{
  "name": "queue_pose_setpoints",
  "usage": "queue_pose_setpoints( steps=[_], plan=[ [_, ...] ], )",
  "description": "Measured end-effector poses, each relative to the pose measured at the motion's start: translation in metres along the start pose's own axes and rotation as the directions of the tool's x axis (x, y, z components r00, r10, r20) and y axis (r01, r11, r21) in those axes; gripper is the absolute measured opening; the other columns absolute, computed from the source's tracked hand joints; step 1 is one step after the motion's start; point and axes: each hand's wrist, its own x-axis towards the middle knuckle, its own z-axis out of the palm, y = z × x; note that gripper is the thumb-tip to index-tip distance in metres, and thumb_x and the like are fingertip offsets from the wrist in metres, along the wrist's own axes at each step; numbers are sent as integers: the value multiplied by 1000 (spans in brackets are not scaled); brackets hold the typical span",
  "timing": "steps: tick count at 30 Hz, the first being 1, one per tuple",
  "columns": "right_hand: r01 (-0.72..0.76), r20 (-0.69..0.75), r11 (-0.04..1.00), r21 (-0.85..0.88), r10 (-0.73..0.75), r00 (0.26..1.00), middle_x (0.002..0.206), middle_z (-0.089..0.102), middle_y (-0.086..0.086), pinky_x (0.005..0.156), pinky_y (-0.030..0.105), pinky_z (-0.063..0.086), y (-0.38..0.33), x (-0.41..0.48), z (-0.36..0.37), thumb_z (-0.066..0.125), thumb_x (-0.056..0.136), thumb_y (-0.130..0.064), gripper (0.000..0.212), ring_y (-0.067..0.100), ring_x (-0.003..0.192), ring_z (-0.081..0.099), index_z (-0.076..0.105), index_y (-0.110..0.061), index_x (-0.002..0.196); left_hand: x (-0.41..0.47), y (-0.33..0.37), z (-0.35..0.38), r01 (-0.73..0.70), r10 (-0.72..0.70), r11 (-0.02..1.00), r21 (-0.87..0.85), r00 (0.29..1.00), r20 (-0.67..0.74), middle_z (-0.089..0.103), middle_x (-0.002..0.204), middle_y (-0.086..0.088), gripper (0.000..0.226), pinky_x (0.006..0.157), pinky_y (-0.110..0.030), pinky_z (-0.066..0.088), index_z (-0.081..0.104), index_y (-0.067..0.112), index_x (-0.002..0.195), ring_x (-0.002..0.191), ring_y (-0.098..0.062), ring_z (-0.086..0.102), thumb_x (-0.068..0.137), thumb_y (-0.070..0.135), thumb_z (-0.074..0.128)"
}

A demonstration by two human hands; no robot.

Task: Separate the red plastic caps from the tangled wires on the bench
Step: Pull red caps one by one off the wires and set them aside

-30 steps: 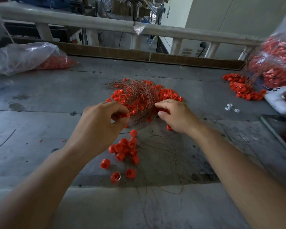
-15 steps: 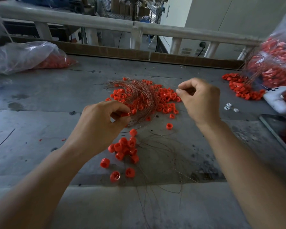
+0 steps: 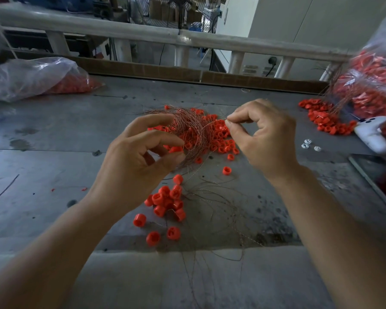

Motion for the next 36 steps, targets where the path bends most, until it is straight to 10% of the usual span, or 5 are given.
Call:
queue_pose_setpoints(
  steps=[8, 12, 19, 26, 36],
  plan=[
    [-61, 123, 938, 340, 19, 992, 74, 61, -2, 68, 19, 49, -23, -4, 4, 70, 74, 0, 13, 11, 71, 60, 65, -11, 78, 0, 0, 9, 43, -34, 996, -78, 992, 124, 59, 96, 25, 23, 71, -4, 46, 59, 41, 86, 81, 8, 61, 68, 28, 66],
    [-332, 281, 789, 517, 210, 936, 81, 66, -11, 75, 21, 50, -30, -4, 5, 70, 76, -14, 35, 6, 79, 65, 52, -24, 105, 0, 2, 10, 40, -25, 992, -117, 991, 130, 62, 81, 25, 22, 71, -4, 47, 58, 42, 85, 79, 7, 63, 67, 31, 60],
    [-476, 513, 694, 540, 177, 840, 79, 67, -10, 72, 25, 55, -34, -6, 12, 65, 79, -7, 17, 13, 78, 66, 67, -24, 81, -1, 4, 9, 69, -43, 981, -183, 989, 139, 64, 82, 22, 22, 72, -7, 48, 61, 39, 84, 80, 5, 64, 66, 27, 62],
    [-467, 378, 556, 687, 275, 884, 78, 67, 1, 73, 24, 51, -27, -3, 7, 51, 86, -4, 14, 18, 81, 66, 56, -16, 84, -1, 4, 9, 201, -174, 878, -435, 979, 102, 67, 102, 21, 24, 72, -16, 53, 70, 33, 81, 80, -4, 68, 57, 32, 67],
    [-244, 195, 843, 479, 169, 966, 77, 61, -14, 64, 16, 46, -24, 5, -6, 63, 81, -7, 22, -1, 67, 58, 58, -28, 84, 1, 5, 6, 264, -260, 811, -523, 962, 82, 72, 74, 7, 27, 64, -13, 52, 70, 22, 76, 69, -5, 68, 52, 10, 69]
  ],
)
